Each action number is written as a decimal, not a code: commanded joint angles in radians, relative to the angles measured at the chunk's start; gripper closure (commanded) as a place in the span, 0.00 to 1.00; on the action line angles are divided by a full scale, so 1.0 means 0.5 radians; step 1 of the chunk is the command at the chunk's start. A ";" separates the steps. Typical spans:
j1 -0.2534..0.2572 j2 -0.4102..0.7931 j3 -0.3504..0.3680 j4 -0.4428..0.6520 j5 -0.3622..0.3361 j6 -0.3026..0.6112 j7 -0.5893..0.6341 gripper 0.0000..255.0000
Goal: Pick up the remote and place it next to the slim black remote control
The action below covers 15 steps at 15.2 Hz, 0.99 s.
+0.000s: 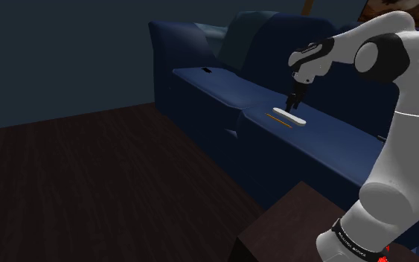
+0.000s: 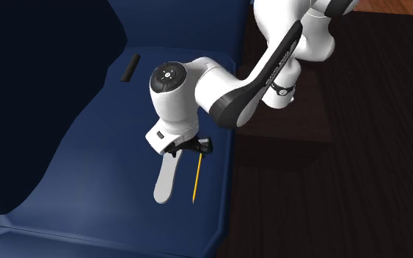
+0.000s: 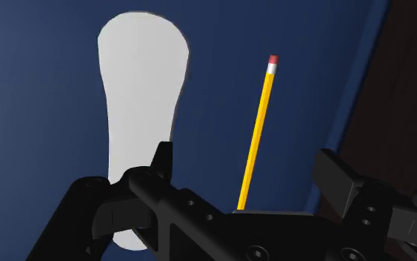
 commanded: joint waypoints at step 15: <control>-0.259 0.605 0.064 0.542 0.212 0.027 -0.201 0.00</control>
